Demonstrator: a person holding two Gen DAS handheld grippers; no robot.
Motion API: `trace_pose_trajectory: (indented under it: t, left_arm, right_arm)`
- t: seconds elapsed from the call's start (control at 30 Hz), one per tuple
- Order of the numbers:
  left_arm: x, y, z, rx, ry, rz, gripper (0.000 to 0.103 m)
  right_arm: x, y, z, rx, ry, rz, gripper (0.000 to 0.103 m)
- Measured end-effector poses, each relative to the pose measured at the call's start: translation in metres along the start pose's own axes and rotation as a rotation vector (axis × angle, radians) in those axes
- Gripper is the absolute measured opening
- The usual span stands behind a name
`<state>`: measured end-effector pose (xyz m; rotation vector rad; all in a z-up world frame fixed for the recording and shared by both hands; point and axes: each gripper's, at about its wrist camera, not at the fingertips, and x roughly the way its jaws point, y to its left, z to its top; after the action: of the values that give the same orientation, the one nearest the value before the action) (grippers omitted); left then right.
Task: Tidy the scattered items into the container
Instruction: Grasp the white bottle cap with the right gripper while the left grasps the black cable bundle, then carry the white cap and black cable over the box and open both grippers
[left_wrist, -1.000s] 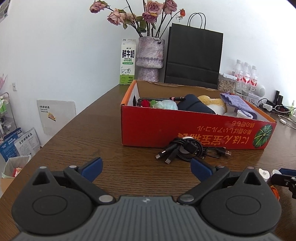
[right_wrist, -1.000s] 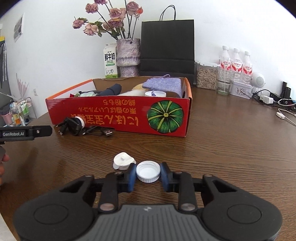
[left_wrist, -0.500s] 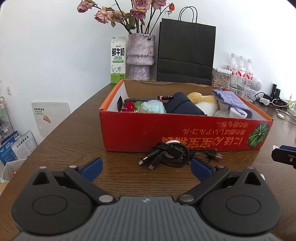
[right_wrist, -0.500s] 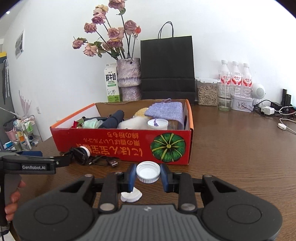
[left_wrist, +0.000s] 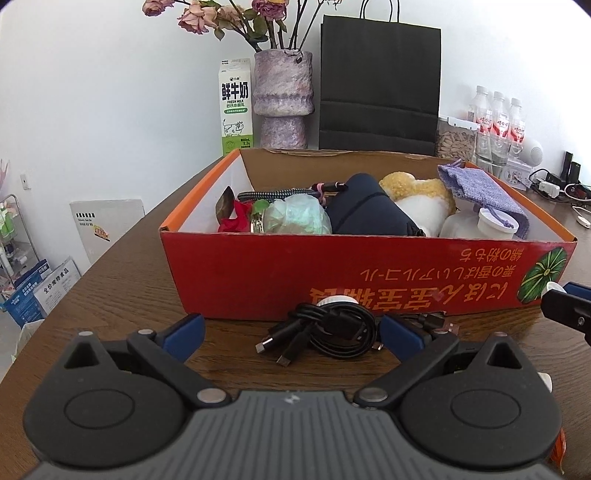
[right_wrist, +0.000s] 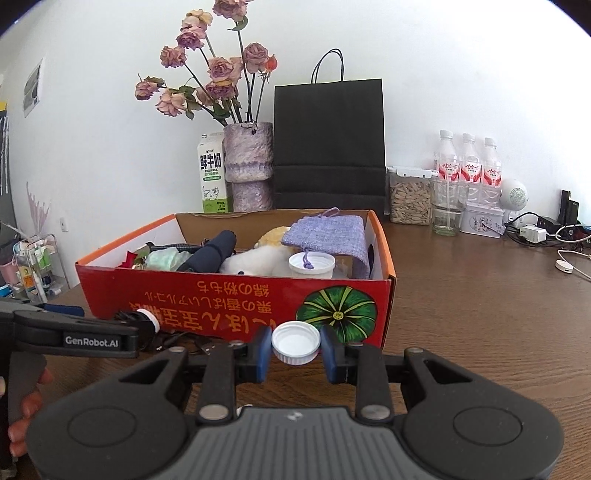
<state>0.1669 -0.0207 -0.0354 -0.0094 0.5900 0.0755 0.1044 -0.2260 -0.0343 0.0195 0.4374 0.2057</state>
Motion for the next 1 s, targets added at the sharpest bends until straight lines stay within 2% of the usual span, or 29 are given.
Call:
trace_pose_trajectory:
  t: [0.2, 0.27, 0.33, 0.37, 0.43, 0.63, 1.0]
  left_arm:
    - [0.002, -0.001, 0.000, 0.000, 0.010, 0.002, 0.103]
    - [0.001, -0.001, 0.000, 0.000, 0.003, -0.015, 0.094]
    - [-0.001, -0.001, -0.002, -0.006, -0.001, -0.052, 0.069]
    - [-0.002, -0.001, -0.003, -0.005, 0.003, -0.072, 0.060]
    - [-0.006, -0.002, -0.004, -0.002, -0.006, -0.078, 0.056]
    - [-0.016, 0.002, -0.009, -0.014, -0.032, -0.095, 0.052]
    - [-0.032, 0.008, -0.012, -0.026, -0.077, -0.118, 0.051]
  right_arm:
    - [0.000, 0.003, -0.001, -0.018, 0.005, 0.005, 0.027]
    - [0.000, 0.004, -0.001, -0.024, 0.004, 0.005, 0.027]
    - [0.000, 0.005, -0.001, -0.024, 0.005, 0.003, 0.027]
    - [0.000, 0.005, -0.001, -0.023, 0.005, 0.003, 0.027]
    - [0.000, 0.006, -0.001, -0.023, 0.005, 0.001, 0.027]
    - [-0.001, 0.005, -0.001, -0.029, 0.002, -0.002, 0.027]
    - [-0.001, 0.006, -0.001, -0.031, -0.004, -0.007, 0.027]
